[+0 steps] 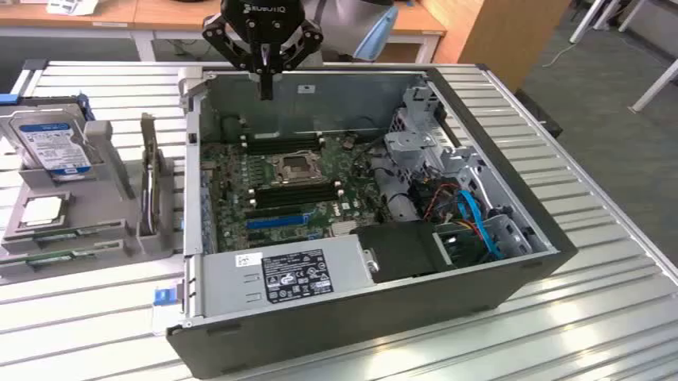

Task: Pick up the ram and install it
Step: 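Reach for the ram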

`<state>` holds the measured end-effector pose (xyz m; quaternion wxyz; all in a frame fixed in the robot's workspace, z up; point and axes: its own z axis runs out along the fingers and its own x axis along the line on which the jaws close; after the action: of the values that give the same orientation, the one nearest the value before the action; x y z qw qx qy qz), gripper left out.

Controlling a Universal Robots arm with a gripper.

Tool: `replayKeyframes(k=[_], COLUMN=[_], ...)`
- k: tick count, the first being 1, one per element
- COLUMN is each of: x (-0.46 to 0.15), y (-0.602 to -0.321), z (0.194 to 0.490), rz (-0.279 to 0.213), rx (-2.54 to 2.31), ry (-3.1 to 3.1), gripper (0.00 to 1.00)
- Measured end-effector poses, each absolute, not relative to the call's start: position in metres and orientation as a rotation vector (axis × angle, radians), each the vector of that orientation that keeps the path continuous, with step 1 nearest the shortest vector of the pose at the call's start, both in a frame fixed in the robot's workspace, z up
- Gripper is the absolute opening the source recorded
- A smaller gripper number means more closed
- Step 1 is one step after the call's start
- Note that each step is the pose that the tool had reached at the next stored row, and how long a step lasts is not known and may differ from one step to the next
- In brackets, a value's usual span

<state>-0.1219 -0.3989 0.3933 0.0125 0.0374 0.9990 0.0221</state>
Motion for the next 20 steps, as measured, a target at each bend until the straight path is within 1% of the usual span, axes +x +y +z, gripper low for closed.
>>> replayKeyframes(k=[20], x=[-0.133], y=[-0.399], z=[0.393], rz=[0.069], rx=[0.117], ry=[3.114], gripper=[0.10])
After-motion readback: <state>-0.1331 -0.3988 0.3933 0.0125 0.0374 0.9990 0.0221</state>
